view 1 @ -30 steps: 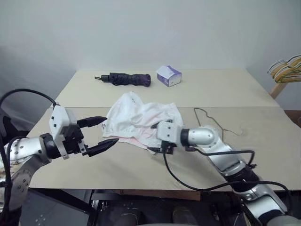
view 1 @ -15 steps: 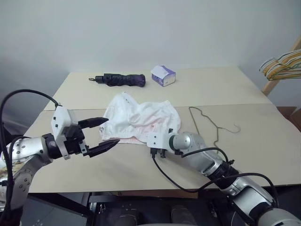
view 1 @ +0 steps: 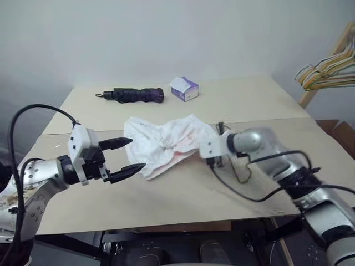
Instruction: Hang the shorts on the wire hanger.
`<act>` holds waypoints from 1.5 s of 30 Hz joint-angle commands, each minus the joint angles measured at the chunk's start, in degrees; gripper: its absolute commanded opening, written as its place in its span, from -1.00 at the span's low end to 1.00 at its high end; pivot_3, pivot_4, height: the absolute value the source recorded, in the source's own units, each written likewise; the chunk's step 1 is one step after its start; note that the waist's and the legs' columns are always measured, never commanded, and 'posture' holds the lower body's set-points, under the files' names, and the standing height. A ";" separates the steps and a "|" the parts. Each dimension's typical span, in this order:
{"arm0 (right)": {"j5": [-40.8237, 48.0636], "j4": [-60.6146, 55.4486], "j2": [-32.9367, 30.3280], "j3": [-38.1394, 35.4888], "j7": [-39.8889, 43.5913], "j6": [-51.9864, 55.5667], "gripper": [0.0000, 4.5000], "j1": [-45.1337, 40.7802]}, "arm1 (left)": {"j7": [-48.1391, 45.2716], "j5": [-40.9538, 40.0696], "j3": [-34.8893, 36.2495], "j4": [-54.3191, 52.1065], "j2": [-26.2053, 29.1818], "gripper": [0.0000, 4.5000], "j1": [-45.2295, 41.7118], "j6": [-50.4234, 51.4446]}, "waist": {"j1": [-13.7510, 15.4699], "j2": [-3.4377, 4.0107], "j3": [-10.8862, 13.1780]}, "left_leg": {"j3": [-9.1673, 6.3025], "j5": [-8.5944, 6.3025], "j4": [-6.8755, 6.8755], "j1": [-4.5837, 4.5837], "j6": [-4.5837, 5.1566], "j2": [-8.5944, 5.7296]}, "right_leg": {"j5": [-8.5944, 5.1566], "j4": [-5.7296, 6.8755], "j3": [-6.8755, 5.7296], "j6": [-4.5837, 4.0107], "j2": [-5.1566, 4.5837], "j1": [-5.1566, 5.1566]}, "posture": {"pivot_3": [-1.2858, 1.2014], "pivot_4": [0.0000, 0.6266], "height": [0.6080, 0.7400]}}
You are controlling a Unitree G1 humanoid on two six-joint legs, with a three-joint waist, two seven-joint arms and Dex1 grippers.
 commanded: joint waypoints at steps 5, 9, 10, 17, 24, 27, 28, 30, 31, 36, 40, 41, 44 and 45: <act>-16.43 31.71 -1.95 3.89 -13.29 -16.83 -0.57 -12.37 | -0.44 0.81 -1.60 0.81 -0.78 1.00 -2.85 -2.33 | -2.25 0.01 0.00 | -0.02 0.02 -0.04 0.05 0.02 -0.01 | 0.05 0.02 0.01 -0.10 0.00 0.03 | -0.15 -1.00 1.00; -19.65 35.38 -1.86 3.42 -16.93 -17.15 0.04 -14.01 | -0.95 0.81 -1.42 1.02 -0.55 1.00 -2.91 -2.27 | -3.67 0.01 0.00 | -0.05 0.26 -0.07 0.02 0.38 -0.01 | 0.04 0.03 0.04 -0.14 0.02 0.02 | -0.15 -1.00 1.00; -19.61 33.78 -2.37 2.72 -16.29 -16.53 0.17 -13.47 | -1.08 0.75 -1.29 1.04 -0.43 1.00 -2.84 -2.19 | -4.17 0.02 0.00 | -0.05 0.26 -0.08 0.00 0.38 -0.01 | 0.04 0.05 0.05 -0.14 0.02 0.06 | -0.15 -1.00 1.00; -14.46 8.07 -5.94 -8.02 -9.03 -1.05 0.98 -1.14 | -1.55 0.48 -1.08 0.83 -0.10 1.00 -2.61 -1.78 | -5.17 0.03 0.00 | -0.17 0.28 -0.02 -0.03 0.37 -0.01 | -0.01 0.11 0.04 -0.09 0.05 0.14 | -0.15 -1.00 1.00; -5.60 -31.46 2.04 -17.40 1.80 28.68 0.98 15.86 | -2.30 1.05 -2.22 1.47 -0.05 1.00 -3.02 -1.95 | -4.39 0.06 -0.03 | -0.19 0.26 0.04 -0.06 0.34 0.05 | -0.23 0.20 0.05 0.28 0.04 0.13 | -0.17 -1.00 1.00; -6.18 -42.12 6.03 -12.62 5.84 40.57 0.98 19.62 | -3.06 1.89 -3.41 2.72 0.05 1.00 -4.31 -2.41 | -4.09 0.05 -0.04 | -0.22 0.04 0.10 -0.05 -0.02 0.04 | -0.24 0.15 0.02 0.31 0.03 0.03 | -0.18 -1.00 1.00; -6.99 -43.80 6.67 -11.10 6.43 42.99 0.98 20.11 | -3.17 2.06 -3.66 3.03 0.00 1.00 -4.65 -2.47 | -3.94 0.04 -0.04 | -0.22 0.03 0.12 -0.04 -0.04 0.02 | -0.24 0.15 0.02 0.31 0.02 0.04 | -0.19 -1.00 1.00; -10.83 -43.93 8.68 -6.10 5.27 46.62 0.98 20.77 | -3.74 2.56 -4.56 3.86 -0.14 1.00 -5.72 -2.78 | -3.88 0.04 -0.04 | -0.21 0.02 0.14 -0.04 -0.05 0.01 | -0.24 0.13 0.01 0.31 0.00 0.04 | -0.19 -0.99 1.00; -12.11 -43.60 9.48 -4.29 4.57 47.94 0.98 20.77 | -3.94 2.79 -4.90 4.14 -0.20 1.00 -6.09 -2.92 | -3.95 0.01 -0.06 | -0.21 0.02 0.14 -0.04 -0.06 0.00 | -0.24 0.13 0.00 0.31 0.00 0.04 | -0.19 -0.99 1.00; -19.54 -34.72 11.44 4.62 1.44 48.67 0.98 18.77 | -4.98 3.97 -5.95 4.92 -0.21 1.00 -6.90 -3.69 | -4.58 0.01 -0.07 | -0.21 0.01 0.10 -0.01 -0.07 0.02 | -0.20 0.14 -0.01 0.26 0.01 0.00 | -0.19 -0.98 1.00; -21.35 -29.52 13.12 7.04 0.07 47.77 0.98 17.96 | -5.13 4.62 -6.27 5.08 -0.32 1.00 -6.87 -4.13 | -5.05 -0.03 -0.10 | -0.21 0.02 0.09 0.03 -0.05 0.02 | -0.10 0.15 -0.01 0.08 0.02 0.01 | -0.18 -0.99 1.00; -21.66 -28.71 13.56 7.49 -0.19 47.55 0.98 17.86 | -5.10 4.81 -6.32 5.11 -0.37 1.00 -6.83 -4.25 | -5.07 -0.04 -0.11 | -0.23 0.02 0.08 0.02 -0.06 0.02 | -0.10 0.15 -0.02 0.09 0.04 0.01 | -0.18 -0.99 1.00; -22.67 -26.36 15.55 8.10 -1.78 47.06 0.82 17.53 | -5.17 5.83 -6.45 5.05 -0.20 1.00 -6.27 -4.64 | -5.45 -0.20 -0.28 | -0.24 0.02 0.08 0.11 -0.06 0.03 | -0.20 0.15 -0.03 0.26 0.07 0.10 | -0.17 -1.00 1.00; -23.05 -25.33 16.15 8.21 -2.58 46.60 0.73 17.27 | -5.32 6.78 -6.76 5.12 0.01 1.00 -5.98 -5.12 | -5.61 -0.25 -0.32 | -0.24 0.02 0.08 0.17 -0.06 0.04 | -0.22 0.14 -0.03 0.29 0.08 0.16 | -0.17 -1.00 1.00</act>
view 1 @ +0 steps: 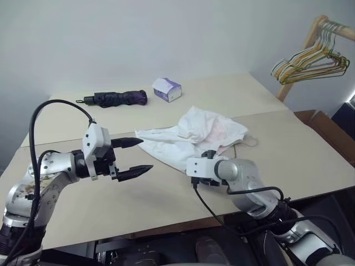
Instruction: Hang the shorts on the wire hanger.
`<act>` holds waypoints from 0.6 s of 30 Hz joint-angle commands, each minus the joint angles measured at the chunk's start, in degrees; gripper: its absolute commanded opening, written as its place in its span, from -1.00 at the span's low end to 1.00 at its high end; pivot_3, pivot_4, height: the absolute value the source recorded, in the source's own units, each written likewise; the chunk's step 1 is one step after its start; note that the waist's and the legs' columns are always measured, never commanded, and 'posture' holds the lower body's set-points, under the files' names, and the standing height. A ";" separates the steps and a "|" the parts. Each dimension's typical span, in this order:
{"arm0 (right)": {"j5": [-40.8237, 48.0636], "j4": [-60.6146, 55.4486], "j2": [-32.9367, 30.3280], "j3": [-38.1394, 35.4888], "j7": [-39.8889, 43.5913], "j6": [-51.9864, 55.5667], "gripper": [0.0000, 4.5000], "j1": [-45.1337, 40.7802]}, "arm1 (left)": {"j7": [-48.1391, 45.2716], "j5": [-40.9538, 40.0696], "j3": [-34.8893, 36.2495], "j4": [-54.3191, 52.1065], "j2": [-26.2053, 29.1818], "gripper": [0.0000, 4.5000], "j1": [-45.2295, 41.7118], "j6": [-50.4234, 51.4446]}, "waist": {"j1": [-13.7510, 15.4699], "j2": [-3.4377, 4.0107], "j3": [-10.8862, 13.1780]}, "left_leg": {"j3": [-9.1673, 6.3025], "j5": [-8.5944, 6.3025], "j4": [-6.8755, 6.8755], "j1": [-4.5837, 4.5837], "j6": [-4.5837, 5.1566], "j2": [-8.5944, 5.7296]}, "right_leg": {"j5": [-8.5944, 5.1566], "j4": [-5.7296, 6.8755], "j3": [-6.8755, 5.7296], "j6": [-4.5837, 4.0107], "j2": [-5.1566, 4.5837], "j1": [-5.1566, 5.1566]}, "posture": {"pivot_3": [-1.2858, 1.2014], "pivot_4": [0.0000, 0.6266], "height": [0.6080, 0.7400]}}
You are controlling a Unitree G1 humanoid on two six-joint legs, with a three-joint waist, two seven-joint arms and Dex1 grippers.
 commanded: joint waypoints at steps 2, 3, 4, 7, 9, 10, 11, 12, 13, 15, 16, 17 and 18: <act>-2.36 4.80 2.34 0.96 -3.57 -1.84 0.43 -1.41 | -0.46 4.09 -1.29 0.03 1.20 1.00 0.61 -3.46 | -0.48 -0.08 -0.07 | 0.00 0.00 0.00 0.10 -0.01 0.00 | 0.00 -0.01 0.00 0.00 0.01 0.09 | -0.17 -1.00 1.00; -2.83 5.90 2.98 0.93 -4.42 -2.16 0.27 -1.78 | -0.42 5.58 -1.94 0.47 1.26 1.00 0.68 -4.47 | -0.52 -0.08 -0.07 | 0.00 0.00 0.00 0.12 -0.01 0.00 | 0.00 -0.01 0.00 0.00 0.01 0.12 | -0.17 -1.00 1.00; -3.17 6.87 3.44 0.92 -5.05 -2.50 0.14 -2.14 | -0.37 7.16 -2.73 1.21 1.29 1.00 0.59 -5.69 | -0.50 -0.07 -0.08 | 0.00 0.00 0.00 0.13 -0.01 0.00 | 0.00 -0.01 0.00 0.00 0.01 0.13 | -0.17 -1.00 1.00; -3.65 8.36 3.65 0.52 -6.02 -3.58 -0.32 -2.51 | -0.33 11.07 -4.68 3.54 1.33 1.00 -0.29 -8.89 | -0.47 -0.07 -0.08 | -0.02 0.00 -0.02 0.11 -0.02 0.00 | 0.01 -0.01 0.00 -0.01 0.02 0.09 | -0.16 -1.00 1.00; -3.92 8.48 2.96 0.17 -6.14 -4.25 -0.66 -2.44 | -0.70 13.00 -5.71 5.08 1.45 1.00 -0.96 -10.87 | -0.37 -0.07 -0.07 | -0.05 0.00 -0.03 0.07 -0.01 -0.02 | 0.03 0.00 0.00 -0.05 0.02 0.05 | -0.17 -1.00 1.00; -3.79 8.02 2.41 -0.34 -5.97 -4.56 -0.79 -2.34 | -0.53 14.08 -6.23 6.05 1.37 1.00 -1.45 -11.64 | -0.31 -0.07 -0.07 | -0.06 0.01 -0.03 0.00 0.00 -0.03 | 0.05 0.00 0.00 -0.08 0.01 0.00 | -0.17 -1.00 1.00; -3.69 7.74 2.11 -0.73 -5.84 -4.78 -0.95 -2.29 | -0.41 14.78 -6.57 6.78 1.28 1.00 -1.83 -12.16 | -0.28 -0.07 -0.07 | -0.06 0.01 -0.02 -0.04 0.00 -0.04 | 0.11 0.00 0.00 -0.18 0.01 -0.03 | -0.17 -1.00 1.00; -3.41 6.82 1.30 -1.40 -5.62 -5.53 -0.98 -2.13 | -0.37 15.96 -7.15 7.96 1.19 1.00 -2.41 -13.18 | -0.28 -0.07 -0.07 | -0.06 0.01 -0.03 -0.05 0.00 -0.04 | 0.12 0.00 0.00 -0.21 0.01 -0.04 | -0.17 -1.00 1.00; -2.54 5.07 0.11 -2.50 -4.94 -6.55 -0.98 -1.70 | -0.24 17.17 -7.76 9.37 1.05 1.00 -3.17 -14.16 | -0.19 -0.06 -0.07 | -0.07 0.01 -0.02 -0.05 0.00 -0.04 | 0.12 0.00 0.00 -0.20 0.01 -0.05 | -0.17 -1.00 1.00; 0.14 0.79 -1.85 -5.03 -2.60 -7.67 -0.98 -0.65 | -0.26 19.17 -8.75 11.94 0.88 1.00 -4.56 -16.13 | -0.05 -0.05 -0.06 | -0.07 0.01 -0.02 -0.07 -0.01 -0.05 | 0.07 -0.01 0.00 -0.12 0.00 -0.05 | -0.18 -1.00 1.00; 2.00 -1.66 -3.08 -6.35 -1.40 -8.98 -0.98 0.08 | -0.33 19.88 -9.11 12.96 0.83 1.00 -5.10 -16.90 | -0.11 -0.05 -0.06 | -0.07 0.01 -0.02 -0.07 -0.01 -0.04 | -0.01 -0.01 -0.01 0.03 -0.01 -0.05 | -0.19 -1.00 1.00; 4.02 -4.12 -4.10 -7.66 0.46 -9.61 -0.98 0.76 | -0.41 20.70 -9.48 13.92 0.85 1.00 -5.50 -17.82 | -0.20 -0.05 -0.06 | -0.08 0.01 -0.02 -0.09 -0.01 -0.04 | -0.02 -0.01 -0.01 0.04 -0.01 -0.06 | -0.19 -1.00 1.00; 6.24 -7.12 -5.26 -9.22 2.58 -9.85 -0.98 1.65 | -0.59 21.95 -10.07 15.07 1.05 1.00 -5.81 -19.27 | -0.32 -0.05 -0.06 | -0.09 0.01 -0.02 -0.13 -0.01 -0.04 | -0.02 -0.01 -0.02 0.05 -0.01 -0.08 | -0.20 -1.00 1.00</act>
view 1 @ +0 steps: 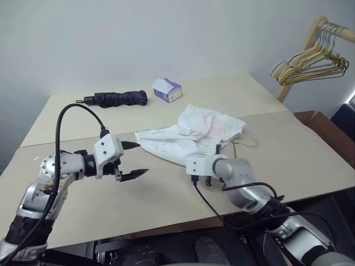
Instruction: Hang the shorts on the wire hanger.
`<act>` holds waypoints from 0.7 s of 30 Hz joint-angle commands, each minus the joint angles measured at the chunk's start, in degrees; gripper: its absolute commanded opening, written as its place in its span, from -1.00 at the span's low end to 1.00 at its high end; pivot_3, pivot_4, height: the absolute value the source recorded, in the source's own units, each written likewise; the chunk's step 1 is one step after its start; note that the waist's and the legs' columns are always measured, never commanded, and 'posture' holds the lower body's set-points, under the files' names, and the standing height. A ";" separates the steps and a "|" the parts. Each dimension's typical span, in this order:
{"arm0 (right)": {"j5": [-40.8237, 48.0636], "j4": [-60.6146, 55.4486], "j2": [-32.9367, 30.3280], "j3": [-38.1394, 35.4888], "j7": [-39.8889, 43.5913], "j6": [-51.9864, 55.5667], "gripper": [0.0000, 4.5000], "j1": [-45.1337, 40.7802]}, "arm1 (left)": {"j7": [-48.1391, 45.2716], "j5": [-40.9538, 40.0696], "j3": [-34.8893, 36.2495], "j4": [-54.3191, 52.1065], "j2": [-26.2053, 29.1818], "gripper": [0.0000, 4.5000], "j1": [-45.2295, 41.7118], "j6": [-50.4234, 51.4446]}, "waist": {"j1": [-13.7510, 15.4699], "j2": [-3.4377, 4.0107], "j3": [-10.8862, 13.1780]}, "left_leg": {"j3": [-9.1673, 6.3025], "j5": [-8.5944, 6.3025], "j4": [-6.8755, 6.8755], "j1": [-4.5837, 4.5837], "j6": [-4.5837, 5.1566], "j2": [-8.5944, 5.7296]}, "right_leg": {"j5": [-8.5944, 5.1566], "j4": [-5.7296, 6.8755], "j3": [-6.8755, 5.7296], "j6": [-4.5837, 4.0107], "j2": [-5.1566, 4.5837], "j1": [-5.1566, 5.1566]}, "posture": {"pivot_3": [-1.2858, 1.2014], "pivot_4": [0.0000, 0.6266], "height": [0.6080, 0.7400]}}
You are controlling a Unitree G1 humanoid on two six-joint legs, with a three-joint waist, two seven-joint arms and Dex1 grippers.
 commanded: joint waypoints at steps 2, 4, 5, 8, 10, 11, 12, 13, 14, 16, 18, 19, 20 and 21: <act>10.60 -14.24 -5.05 -8.22 8.46 -4.04 -0.98 2.71 | -1.00 5.91 -2.09 5.05 1.20 1.00 -2.05 -8.30 | -0.39 0.00 0.00 | -0.01 0.00 0.00 -0.03 0.01 0.00 | -0.03 0.00 -0.01 0.04 -0.04 -0.02 | -0.20 -1.00 1.00; 14.58 -18.27 -7.42 -11.37 10.97 -4.45 -0.98 4.19 | -1.57 9.50 -3.51 9.04 2.07 1.00 -2.35 -13.84 | -0.57 -0.01 0.00 | -0.01 0.00 0.00 -0.05 0.01 0.00 | -0.04 -0.01 -0.02 0.07 -0.05 -0.02 | -0.21 -1.00 1.00; 15.93 -19.49 -8.36 -12.57 11.65 -4.48 -0.98 4.67 | -1.69 10.70 -3.96 10.82 2.29 1.00 -2.63 -15.85 | -0.65 -0.01 0.00 | 0.00 0.00 0.01 -0.05 0.00 0.00 | -0.04 -0.01 -0.03 0.07 -0.05 -0.02 | -0.22 -1.00 1.00; 21.00 -21.82 -11.36 -16.72 13.54 -5.03 -0.98 6.26 | -2.68 12.44 -4.90 16.00 2.36 1.00 -3.97 -19.58 | -0.80 -0.01 0.00 | -0.01 -0.01 0.03 -0.05 0.00 0.01 | -0.04 -0.01 -0.06 0.07 -0.05 0.00 | -0.23 -1.00 1.00; 23.89 -22.59 -13.40 -19.29 14.49 -5.33 -0.98 7.34 | -4.78 12.88 -5.79 18.62 2.81 1.00 -4.49 -20.70 | -0.83 -0.01 0.00 | -0.01 -0.01 0.04 -0.04 -0.01 0.01 | -0.04 -0.01 -0.09 0.07 -0.08 0.03 | -0.24 -1.00 1.00; 24.90 -22.73 -14.19 -20.15 14.63 -5.38 -0.98 7.70 | -5.60 13.35 -6.29 19.74 3.10 1.00 -4.62 -21.66 | -0.89 -0.01 -0.01 | -0.01 -0.01 0.04 -0.04 -0.01 0.01 | -0.04 -0.01 -0.09 0.07 -0.10 0.03 | -0.24 -1.00 1.00; 25.70 -22.74 -14.74 -20.76 14.52 -5.25 -0.98 7.87 | -6.36 13.88 -6.84 20.84 3.44 1.00 -4.70 -22.74 | -1.11 -0.01 0.00 | -0.01 -0.01 0.04 -0.05 -0.01 0.01 | -0.04 -0.01 -0.09 0.08 -0.11 0.02 | -0.24 -0.99 1.00; 26.42 -22.66 -15.29 -21.43 14.37 -5.17 -0.98 8.05 | -7.66 14.27 -7.55 21.86 3.95 1.00 -4.62 -23.40 | -1.35 -0.01 -0.01 | -0.01 -0.01 0.04 -0.07 -0.01 0.01 | -0.05 -0.01 -0.10 0.08 -0.11 0.00 | -0.25 -0.99 1.00; 26.88 -22.54 -15.78 -21.87 14.08 -5.07 -0.98 8.20 | -8.69 14.72 -8.16 22.75 4.36 1.00 -4.50 -24.34 | -1.71 -0.01 0.00 | -0.01 -0.01 0.03 -0.09 0.00 0.01 | -0.05 0.00 -0.10 0.08 -0.12 -0.01 | -0.25 -0.99 1.00; 27.20 -22.28 -16.63 -22.27 13.29 -4.89 -0.98 8.38 | -9.99 16.34 -9.49 24.78 5.13 1.00 -4.53 -26.79 | -2.16 -0.01 0.00 | -0.01 0.00 0.03 -0.12 0.01 0.01 | -0.05 0.00 -0.11 0.08 -0.16 -0.04 | -0.26 -0.98 1.00; 27.71 -22.25 -17.26 -22.34 12.77 -4.81 -0.98 8.39 | -8.49 18.82 -10.39 27.46 4.81 1.00 -5.36 -30.20 | -2.66 -0.01 0.00 | 0.00 0.00 0.03 -0.12 0.01 0.00 | -0.05 0.00 -0.11 0.09 -0.18 -0.04 | -0.27 -0.98 1.00; 28.01 -22.38 -17.50 -22.42 12.54 -4.64 -0.98 8.42 | -7.19 20.16 -10.84 29.01 4.20 1.00 -6.14 -31.44 | -2.89 -0.02 0.00 | -0.01 -0.01 0.03 -0.11 0.01 0.00 | -0.05 0.00 -0.11 0.09 -0.18 -0.03 | -0.27 -0.98 1.00; 28.27 -22.52 -17.76 -22.45 12.36 -4.49 -0.98 8.41 | -6.39 21.03 -11.26 30.44 3.55 1.00 -6.93 -32.31 | -3.12 -0.02 0.00 | -0.01 -0.01 0.03 -0.12 0.01 0.00 | -0.05 0.01 -0.12 0.10 -0.19 -0.04 | -0.27 -0.98 1.00; 28.50 -22.68 -18.07 -22.53 12.21 -4.39 -0.98 8.46 | -5.65 21.48 -11.54 31.71 2.65 1.00 -7.66 -32.58 | -3.19 -0.01 0.00 | -0.01 -0.01 0.04 -0.13 0.01 0.00 | -0.05 0.01 -0.14 0.10 -0.19 -0.03 | -0.27 -0.98 1.00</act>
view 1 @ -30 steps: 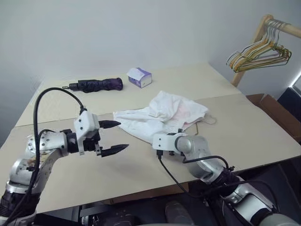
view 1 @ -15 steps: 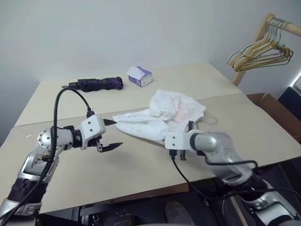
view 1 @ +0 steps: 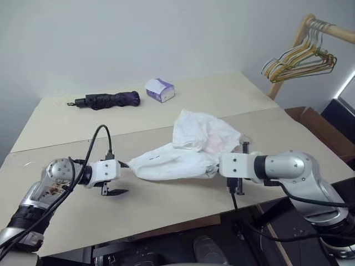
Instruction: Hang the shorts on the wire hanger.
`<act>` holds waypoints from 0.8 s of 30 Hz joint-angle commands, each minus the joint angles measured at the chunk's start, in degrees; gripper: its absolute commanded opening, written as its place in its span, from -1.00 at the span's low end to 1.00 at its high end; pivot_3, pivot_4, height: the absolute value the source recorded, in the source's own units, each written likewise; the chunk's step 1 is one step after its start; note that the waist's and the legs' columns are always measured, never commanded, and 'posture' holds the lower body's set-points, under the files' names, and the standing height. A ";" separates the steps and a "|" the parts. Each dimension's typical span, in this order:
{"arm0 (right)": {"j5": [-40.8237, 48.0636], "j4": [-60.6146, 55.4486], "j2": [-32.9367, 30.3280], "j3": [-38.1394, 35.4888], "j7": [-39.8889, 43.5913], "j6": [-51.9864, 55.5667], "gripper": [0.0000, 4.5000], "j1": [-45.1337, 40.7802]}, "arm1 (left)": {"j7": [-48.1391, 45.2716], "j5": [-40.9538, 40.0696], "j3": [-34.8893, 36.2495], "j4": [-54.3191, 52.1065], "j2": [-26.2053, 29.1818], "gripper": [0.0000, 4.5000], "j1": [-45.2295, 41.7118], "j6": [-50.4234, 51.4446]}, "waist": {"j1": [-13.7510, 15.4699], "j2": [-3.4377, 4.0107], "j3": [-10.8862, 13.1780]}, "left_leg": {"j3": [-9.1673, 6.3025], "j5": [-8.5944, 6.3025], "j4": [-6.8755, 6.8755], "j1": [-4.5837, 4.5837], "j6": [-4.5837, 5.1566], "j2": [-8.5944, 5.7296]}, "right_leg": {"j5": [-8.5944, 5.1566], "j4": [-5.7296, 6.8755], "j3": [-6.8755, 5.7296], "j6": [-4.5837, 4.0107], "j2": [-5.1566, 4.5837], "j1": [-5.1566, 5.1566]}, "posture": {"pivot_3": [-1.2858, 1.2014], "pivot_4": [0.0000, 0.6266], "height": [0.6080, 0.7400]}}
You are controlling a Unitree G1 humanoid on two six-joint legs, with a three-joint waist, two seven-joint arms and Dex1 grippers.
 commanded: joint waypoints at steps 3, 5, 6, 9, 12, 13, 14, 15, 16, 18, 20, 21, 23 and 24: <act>1.95 -2.40 -1.77 -2.69 -1.10 0.19 -0.98 -0.48 | 5.82 4.61 -1.24 6.85 -3.90 1.00 -5.11 -4.11 | -0.33 0.01 -0.01 | -0.02 0.00 0.04 0.03 0.00 -0.01 | 0.00 -0.01 -0.07 0.03 -0.09 0.08 | -0.28 -0.99 1.00; 2.61 -2.53 -2.41 -2.93 -1.24 0.23 -0.98 -0.60 | 7.34 6.40 -2.17 9.76 -5.32 1.00 -6.86 -5.87 | -0.50 0.00 -0.05 | -0.02 0.01 0.06 0.04 0.01 -0.02 | 0.00 -0.01 -0.11 0.05 -0.13 0.10 | -0.28 -1.00 1.00; 2.84 -2.58 -2.66 -3.02 -1.35 0.26 -0.98 -0.69 | 7.87 6.68 -2.42 10.94 -6.20 1.00 -7.60 -6.11 | -0.53 0.03 -0.09 | -0.02 0.03 0.07 0.04 0.04 -0.02 | 0.00 0.00 -0.11 0.06 -0.14 0.10 | -0.28 -1.00 1.00; 3.43 -2.70 -3.28 -3.43 -1.63 0.39 -0.98 -1.19 | 8.93 7.56 -3.51 14.85 -9.04 1.00 -10.13 -7.28 | -0.56 0.11 -0.15 | -0.02 0.03 0.08 0.05 0.06 -0.04 | 0.00 0.00 -0.13 0.08 -0.18 0.13 | -0.29 -1.00 1.00; 3.82 -2.63 -3.63 -3.65 -1.93 0.42 -0.99 -1.64 | 9.20 8.79 -4.54 18.47 -11.13 0.92 -12.61 -9.05 | -0.59 0.12 -0.19 | -0.03 0.03 0.17 0.06 0.05 -0.05 | -0.01 -0.02 -0.24 0.14 -0.25 0.28 | -0.30 -1.00 1.00; 3.86 -2.65 -3.75 -3.71 -2.06 0.43 -1.00 -1.75 | 9.41 9.20 -4.88 19.56 -11.76 0.82 -13.55 -9.87 | -0.58 0.13 -0.20 | -0.04 0.03 0.20 0.07 0.05 -0.06 | -0.01 -0.03 -0.25 0.15 -0.25 0.31 | -0.30 -1.00 1.00; 3.90 -2.69 -3.86 -3.75 -2.19 0.47 -1.00 -1.84 | 9.82 9.74 -5.18 20.63 -12.31 0.73 -14.45 -10.57 | -0.59 0.13 -0.20 | -0.04 0.02 0.22 0.08 0.06 -0.09 | -0.01 -0.04 -0.27 0.18 -0.29 0.36 | -0.30 -1.00 1.00; 3.96 -2.74 -3.95 -3.75 -2.30 0.51 -1.00 -1.90 | 10.08 10.11 -5.34 21.45 -12.65 0.61 -15.07 -11.12 | -0.60 0.12 -0.21 | -0.04 0.01 0.24 0.07 0.07 -0.11 | -0.01 -0.04 -0.28 0.20 -0.32 0.37 | -0.30 -1.00 1.00; 4.06 -2.67 -4.03 -3.76 -2.40 0.50 -1.00 -1.98 | 10.06 10.35 -5.54 22.43 -12.99 0.49 -15.72 -11.71 | -0.67 0.12 -0.21 | -0.04 0.00 0.26 0.07 0.09 -0.12 | 0.00 -0.07 -0.29 0.24 -0.33 0.42 | -0.30 -1.00 1.00; 4.25 -2.51 -4.17 -3.72 -2.65 0.47 -1.00 -2.10 | 9.95 10.57 -5.81 24.05 -13.58 0.22 -16.72 -12.66 | -1.06 0.11 -0.21 | -0.04 -0.01 0.30 0.06 0.11 -0.14 | 0.01 -0.09 -0.29 0.28 -0.34 0.46 | -0.30 -1.00 1.00; 4.39 -2.45 -4.24 -3.67 -2.90 0.50 -1.00 -2.23 | 9.71 10.90 -6.31 25.61 -14.11 -0.07 -17.75 -13.85 | -1.62 0.10 -0.22 | -0.05 -0.01 0.31 0.05 0.12 -0.14 | 0.01 -0.09 -0.29 0.30 -0.35 0.47 | -0.30 -1.00 1.00; 4.45 -2.45 -4.27 -3.63 -2.99 0.52 -1.00 -2.29 | 9.71 11.06 -6.48 26.20 -14.33 -0.22 -18.16 -14.25 | -1.86 0.10 -0.22 | -0.07 -0.01 0.31 0.06 0.12 -0.14 | 0.00 -0.09 -0.31 0.31 -0.35 0.52 | -0.30 -1.00 1.00; 4.55 -2.39 -4.32 -3.56 -3.11 0.53 -1.00 -2.39 | 9.79 11.42 -6.65 27.36 -14.69 -0.50 -18.93 -14.95 | -2.33 0.10 -0.22 | -0.08 -0.01 0.32 0.06 0.12 -0.14 | 0.01 -0.09 -0.32 0.32 -0.34 0.75 | -0.30 -1.00 1.00; 4.64 -2.29 -4.35 -3.56 -3.16 0.51 -1.00 -2.47 | 9.81 11.51 -6.72 27.98 -14.82 -0.64 -19.40 -15.17 | -2.65 0.10 -0.22 | -0.08 -0.01 0.32 0.06 0.12 -0.14 | 0.01 -0.09 -0.32 0.33 -0.34 0.76 | -0.30 -1.00 1.00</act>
